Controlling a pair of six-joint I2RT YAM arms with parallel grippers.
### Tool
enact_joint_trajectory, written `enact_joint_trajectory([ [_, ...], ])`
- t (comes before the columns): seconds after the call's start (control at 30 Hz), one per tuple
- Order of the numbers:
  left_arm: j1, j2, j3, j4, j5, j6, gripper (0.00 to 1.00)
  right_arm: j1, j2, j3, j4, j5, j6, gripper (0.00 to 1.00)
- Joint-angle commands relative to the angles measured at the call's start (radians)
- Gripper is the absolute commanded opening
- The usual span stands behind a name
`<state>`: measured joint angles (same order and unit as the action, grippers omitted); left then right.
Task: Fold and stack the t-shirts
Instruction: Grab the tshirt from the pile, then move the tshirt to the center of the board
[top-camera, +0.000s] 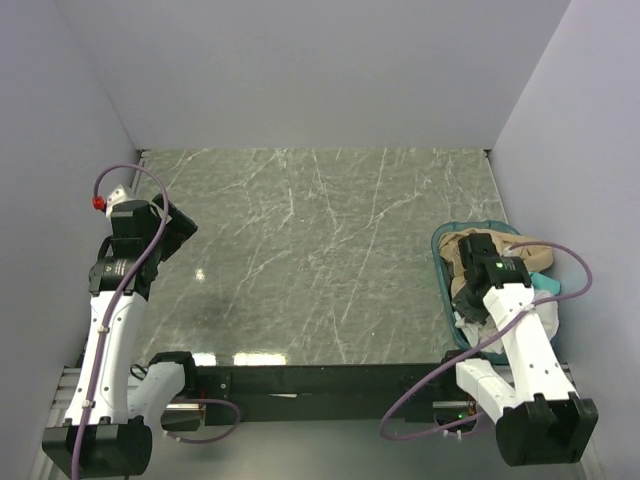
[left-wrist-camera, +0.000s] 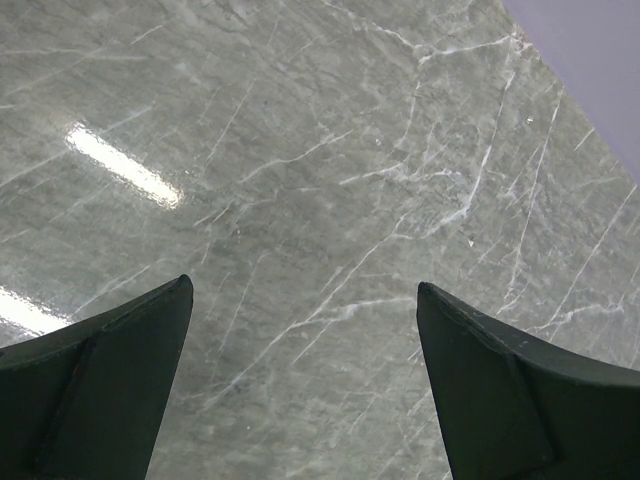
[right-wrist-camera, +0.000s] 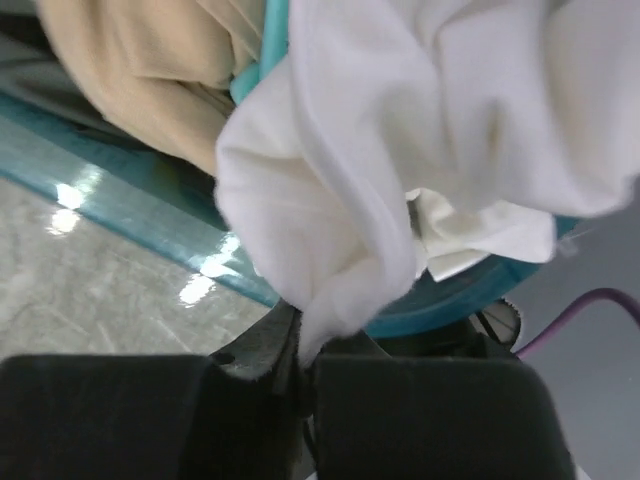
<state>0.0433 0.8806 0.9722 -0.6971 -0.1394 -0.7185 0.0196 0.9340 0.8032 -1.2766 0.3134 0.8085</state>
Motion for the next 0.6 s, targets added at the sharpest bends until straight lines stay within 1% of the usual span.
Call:
enact_joint_trajectory([
  [0.0, 0.012, -0.008, 0.022, 0.010, 0.026, 0.013, 0.99, -0.006, -0.050, 0.128, -0.039, 0.104, 0.018, 0.00],
  [0.17, 0.013, -0.015, 0.020, 0.011, 0.027, 0.011, 0.99, -0.004, -0.092, 0.381, -0.086, 0.128, -0.029, 0.00],
  [0.27, 0.013, -0.023, 0.020, 0.015, 0.027, 0.011, 0.99, -0.004, -0.103, 0.543, -0.073, 0.151, -0.063, 0.00],
  [0.3, 0.013, -0.029, 0.020, 0.016, 0.027, 0.011, 1.00, -0.006, -0.106, 0.621, -0.055, 0.154, -0.072, 0.00],
  [0.43, 0.012, -0.045, 0.020, 0.019, 0.008, 0.014, 0.99, -0.006, -0.132, 0.778, 0.055, 0.098, -0.110, 0.00],
  [0.47, 0.013, -0.048, 0.022, 0.019, 0.009, 0.017, 0.99, -0.004, -0.135, 0.803, 0.119, 0.078, -0.124, 0.00],
  [0.57, 0.013, -0.058, 0.020, 0.025, 0.014, 0.017, 0.99, -0.006, -0.110, 0.922, 0.202, 0.029, -0.173, 0.00],
])
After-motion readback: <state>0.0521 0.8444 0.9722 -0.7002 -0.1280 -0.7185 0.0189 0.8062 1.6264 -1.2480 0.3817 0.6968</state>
